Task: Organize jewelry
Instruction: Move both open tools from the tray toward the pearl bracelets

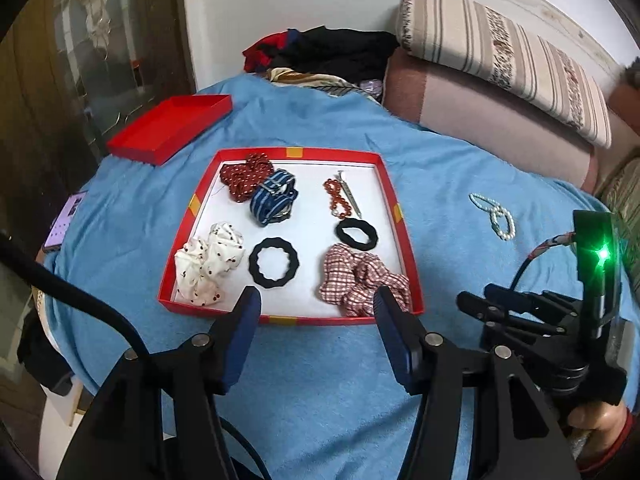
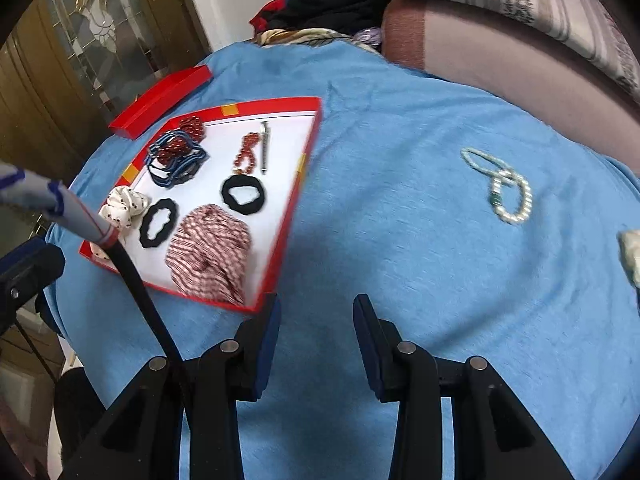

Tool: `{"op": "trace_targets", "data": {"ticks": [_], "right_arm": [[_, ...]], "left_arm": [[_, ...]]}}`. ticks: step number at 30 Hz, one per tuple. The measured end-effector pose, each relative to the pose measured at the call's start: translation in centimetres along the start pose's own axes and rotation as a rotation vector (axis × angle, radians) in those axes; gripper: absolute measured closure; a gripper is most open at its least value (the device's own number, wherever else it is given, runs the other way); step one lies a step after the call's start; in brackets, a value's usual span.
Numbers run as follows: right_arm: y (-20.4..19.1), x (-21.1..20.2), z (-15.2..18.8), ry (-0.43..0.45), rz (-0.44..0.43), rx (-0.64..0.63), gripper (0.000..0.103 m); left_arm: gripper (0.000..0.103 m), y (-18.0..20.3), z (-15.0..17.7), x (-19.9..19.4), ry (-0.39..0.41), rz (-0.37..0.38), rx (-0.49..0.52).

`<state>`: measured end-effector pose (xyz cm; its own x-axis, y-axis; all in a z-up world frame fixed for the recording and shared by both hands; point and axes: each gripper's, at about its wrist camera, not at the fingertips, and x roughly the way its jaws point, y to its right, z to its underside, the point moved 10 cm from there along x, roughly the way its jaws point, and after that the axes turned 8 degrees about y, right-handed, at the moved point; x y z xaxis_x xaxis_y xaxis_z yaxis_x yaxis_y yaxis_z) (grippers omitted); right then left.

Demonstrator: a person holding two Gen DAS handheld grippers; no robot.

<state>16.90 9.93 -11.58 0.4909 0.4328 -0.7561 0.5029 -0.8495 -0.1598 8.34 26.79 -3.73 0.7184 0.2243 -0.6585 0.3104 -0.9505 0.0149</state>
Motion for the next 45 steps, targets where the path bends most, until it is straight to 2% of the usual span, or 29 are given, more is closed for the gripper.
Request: {"op": "trace_targets", "data": {"ticks": [6,21,33,45], "right_arm": [[3.9,-1.9,0.7,0.023,0.038,0.067,0.059],[12.3,-4.0,2.2,0.041,0.114,0.194,0.058],[17.0,-3.6,2.7,0.042,0.147,0.267,0.058],[20.1,-2.6,1.8,0.046,0.169,0.295,0.057]], "left_arm": [[0.045,2.2,0.2,-0.2,-0.013,0.006,0.046],[0.045,8.6,0.8,1.0,-0.052,0.038,0.173],[0.045,13.1,1.6,3.3,-0.099,0.069,0.255],[0.045,15.2,2.6,6.7,-0.155,0.081,0.277]]}}
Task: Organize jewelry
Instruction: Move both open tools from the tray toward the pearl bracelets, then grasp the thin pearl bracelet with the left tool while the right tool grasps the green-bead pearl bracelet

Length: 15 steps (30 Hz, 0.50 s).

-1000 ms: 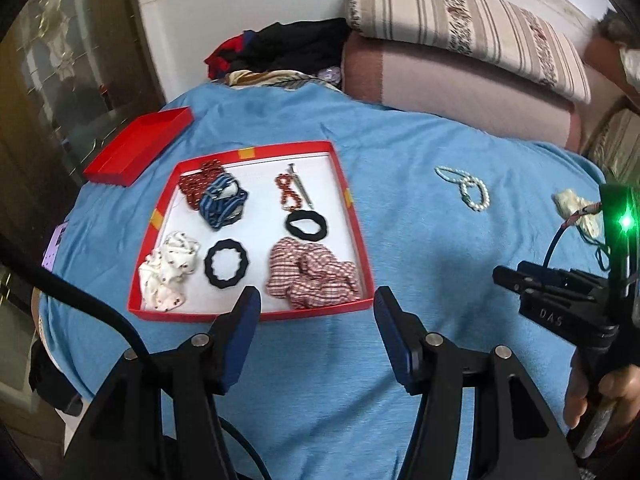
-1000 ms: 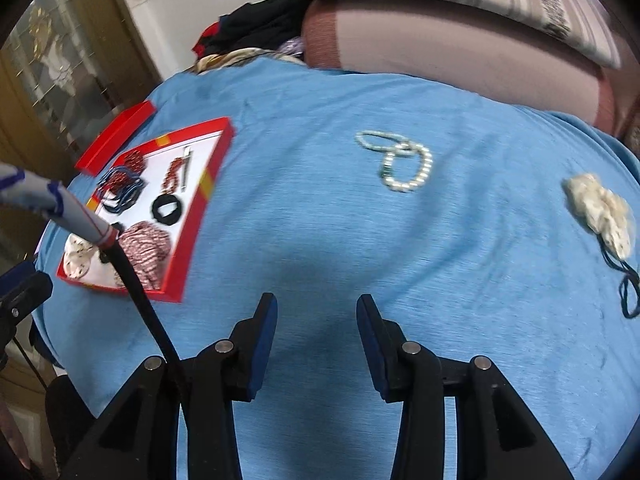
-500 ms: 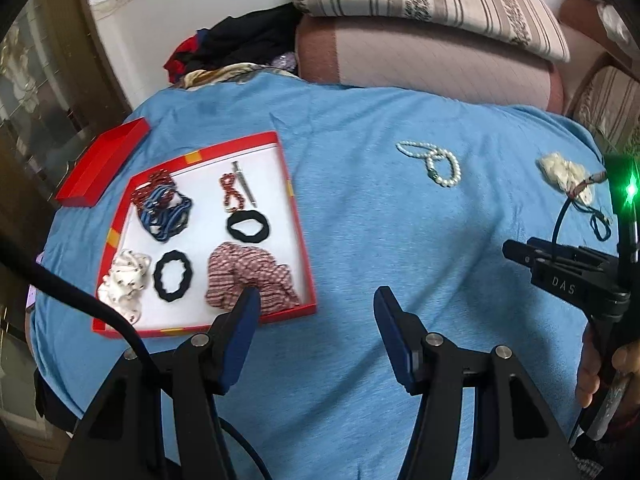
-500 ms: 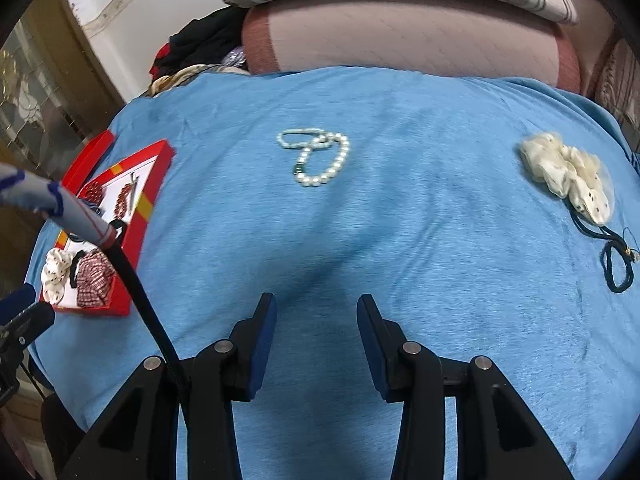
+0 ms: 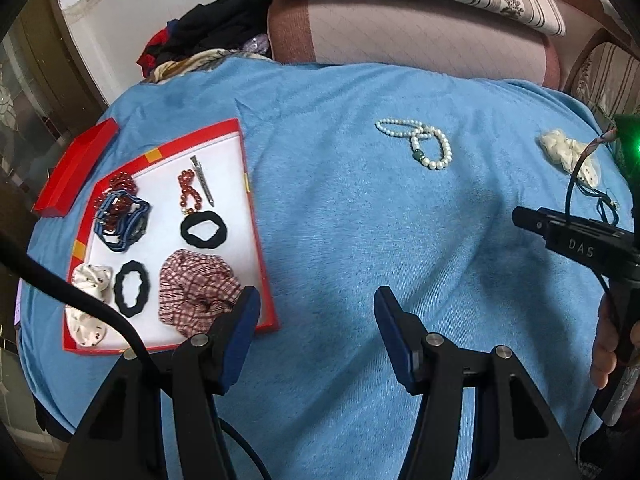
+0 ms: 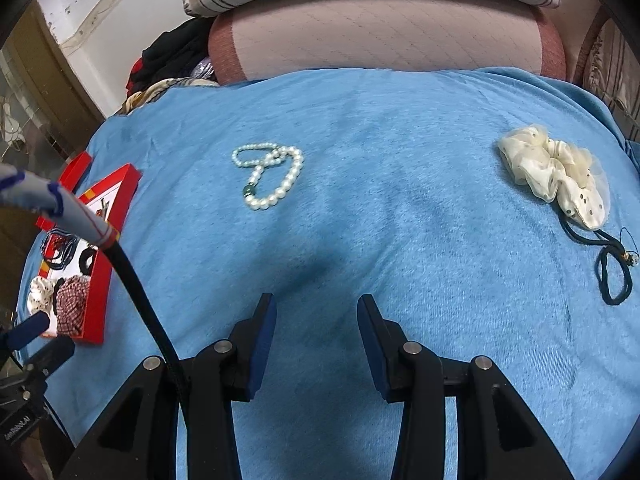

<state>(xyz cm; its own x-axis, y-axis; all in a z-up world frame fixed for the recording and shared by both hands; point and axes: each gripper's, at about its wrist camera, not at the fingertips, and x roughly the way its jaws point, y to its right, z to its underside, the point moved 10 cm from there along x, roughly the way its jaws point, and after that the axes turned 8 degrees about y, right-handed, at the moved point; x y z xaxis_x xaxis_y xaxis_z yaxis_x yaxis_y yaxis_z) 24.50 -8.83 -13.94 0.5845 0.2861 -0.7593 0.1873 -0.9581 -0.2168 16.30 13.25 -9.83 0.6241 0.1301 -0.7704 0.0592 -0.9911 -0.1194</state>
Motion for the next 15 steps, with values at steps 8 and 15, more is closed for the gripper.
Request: {"op": "trace_targets", "data": {"ticks": [8,15], "right_arm": [[-0.1,1.5,-1.8,0.012,-0.035,0.023,0.057],[-1.4,4.1,-4.6,0.029,-0.064,0.031,0.057]], "left_arm": [[0.045,0.0,-0.4,2.8,-0.035,-0.001,-0.015],[0.045,-0.6,-2.0,4.8,-0.037,0.007,-0.069]]}}
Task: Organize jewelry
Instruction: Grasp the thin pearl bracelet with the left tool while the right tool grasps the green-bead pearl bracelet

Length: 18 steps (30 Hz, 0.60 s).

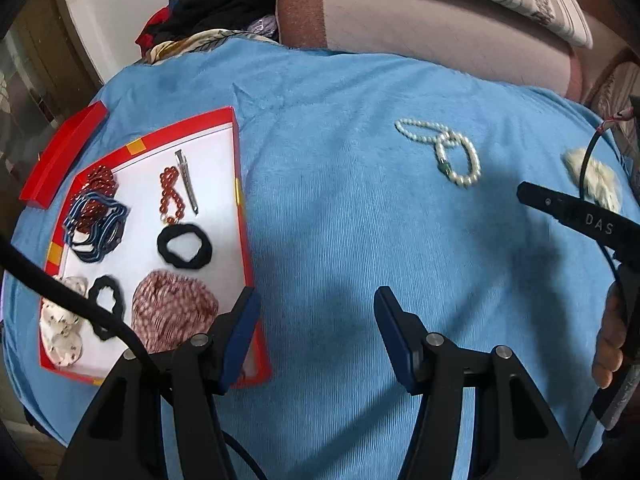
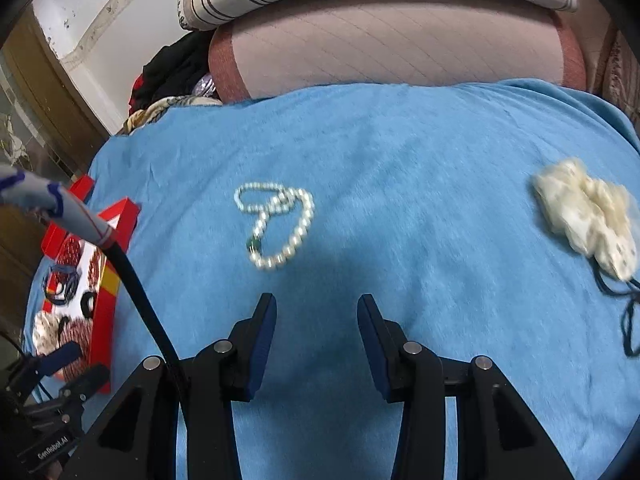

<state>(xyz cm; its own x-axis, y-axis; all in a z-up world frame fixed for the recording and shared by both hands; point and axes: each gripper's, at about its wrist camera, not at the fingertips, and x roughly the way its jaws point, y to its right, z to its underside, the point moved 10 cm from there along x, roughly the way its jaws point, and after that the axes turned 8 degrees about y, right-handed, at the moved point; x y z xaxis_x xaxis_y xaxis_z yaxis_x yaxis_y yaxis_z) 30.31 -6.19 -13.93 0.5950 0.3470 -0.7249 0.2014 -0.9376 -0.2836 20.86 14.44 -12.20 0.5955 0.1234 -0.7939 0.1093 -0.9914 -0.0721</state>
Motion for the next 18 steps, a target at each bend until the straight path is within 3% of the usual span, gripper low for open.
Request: {"op": "trace_targets", "data": {"ticks": [5,11,12,13,15,16,18], "right_arm": [[-0.7,3.1,-1.3,-0.017,0.005,0.0,0.057],[-1.7,5.4,-2.4,-0.002,0.1,-0.14,0.053],[-1.5,5.7,-2.3,-0.007,0.131,-0.169,0.058],[-1.2,5.8,-2.3,-0.005,0.155,-0.19,0.07],[-0.6,5.4,-2.1,0.0,0.154,-0.201,0.078],[-0.3,5.2,-2.2,0.002,0.169,-0.203,0.093],[1.1,4.4,-2.2,0.006,0.195,-0.195,0.097]], "left_arm": [[0.045,-0.1,-2.7,1.5,0.018,0.01,-0.052],[0.045,0.5,-5.9,3.7,0.03,0.028,-0.082],[0.045,0.6,-6.2,4.1,0.03,0.031,-0.086],[0.045,0.8,-6.7,4.7,0.029,0.039,-0.087],[0.045,1.3,-7.4,5.7,0.021,0.047,-0.091],[0.045,1.6,-7.8,6.3,0.018,0.059,-0.094],[0.045,2.5,-8.4,7.5,0.008,0.081,-0.091]]}}
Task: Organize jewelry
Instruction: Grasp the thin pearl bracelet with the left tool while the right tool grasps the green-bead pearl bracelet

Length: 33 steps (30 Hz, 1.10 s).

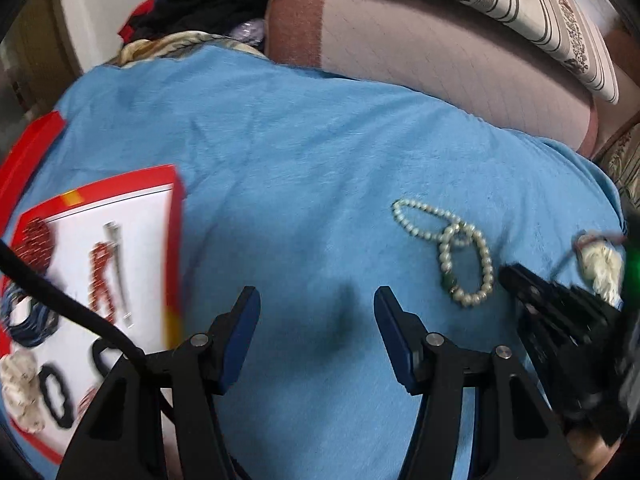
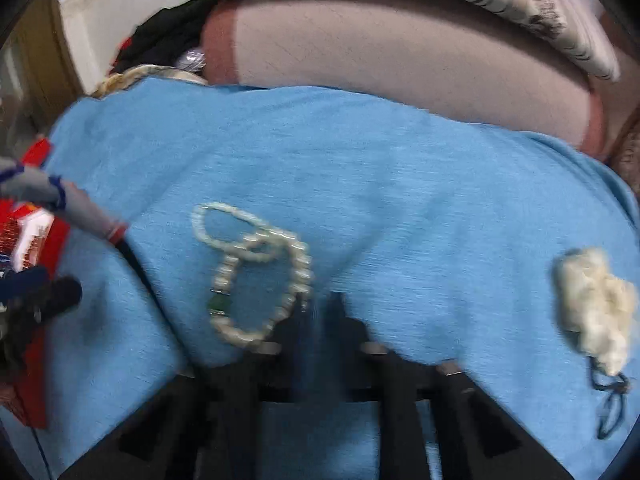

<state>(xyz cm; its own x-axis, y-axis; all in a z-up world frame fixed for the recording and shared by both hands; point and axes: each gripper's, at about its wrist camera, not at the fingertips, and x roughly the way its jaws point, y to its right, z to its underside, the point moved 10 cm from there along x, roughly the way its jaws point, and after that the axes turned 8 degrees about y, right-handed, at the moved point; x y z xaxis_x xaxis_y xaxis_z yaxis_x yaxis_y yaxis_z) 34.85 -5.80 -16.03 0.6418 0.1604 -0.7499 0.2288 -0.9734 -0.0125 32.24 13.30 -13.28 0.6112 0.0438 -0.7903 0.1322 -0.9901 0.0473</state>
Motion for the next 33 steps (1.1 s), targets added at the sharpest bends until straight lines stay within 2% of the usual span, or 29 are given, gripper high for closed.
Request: {"op": "trace_targets", "data": {"ticks": [4,8,13,15,16,17,19,23,25,29,33], "right_arm": [[3.9,-0.8,1.0,-0.004,0.054,0.047,0.1],[5.2,-2.0,1.6,0.006,-0.044,0.125,0.099],[4.7,-3.5,1.5,0.044,-0.09,0.135,0.097],[4.1,-3.7,1.0,0.056,-0.115,0.137,0.094],[3.8,-3.8,0.9,0.059,-0.122,0.136,0.092],[3.4,-3.7,0.7,0.063,-0.135,0.136,0.09],[2.6,-3.7,0.3,0.068,-0.177,0.143,0.08],[0.6,-3.5,-0.2,0.071,-0.232,0.127,0.072],[-0.6,-2.6,-0.6,0.054,-0.252,0.116,0.06],[-1.8,-0.5,-0.7,0.013,-0.243,0.101,0.06],[-3.0,1.9,-0.7,-0.017,-0.15,0.011,0.059]], "left_arm": [[0.045,2.2,-1.0,2.2,-0.011,0.055,0.03],[0.045,4.6,-2.2,4.8,-0.02,0.113,0.079],[0.045,6.6,-3.9,7.4,-0.058,0.233,0.023],[0.056,7.4,-4.0,8.1,-0.06,0.247,0.035],[0.084,7.9,-4.0,8.3,-0.062,0.234,0.066],[0.098,8.1,-3.8,8.5,-0.072,0.222,0.087],[0.098,8.0,-3.6,8.0,-0.07,0.218,0.076],[0.098,5.6,-3.7,6.1,-0.031,0.186,0.039],[0.098,4.3,-3.6,5.2,-0.016,0.172,0.028],[0.098,2.4,-3.1,3.9,-0.006,0.161,0.033],[0.098,1.1,-2.6,3.4,0.001,0.155,0.024]]}}
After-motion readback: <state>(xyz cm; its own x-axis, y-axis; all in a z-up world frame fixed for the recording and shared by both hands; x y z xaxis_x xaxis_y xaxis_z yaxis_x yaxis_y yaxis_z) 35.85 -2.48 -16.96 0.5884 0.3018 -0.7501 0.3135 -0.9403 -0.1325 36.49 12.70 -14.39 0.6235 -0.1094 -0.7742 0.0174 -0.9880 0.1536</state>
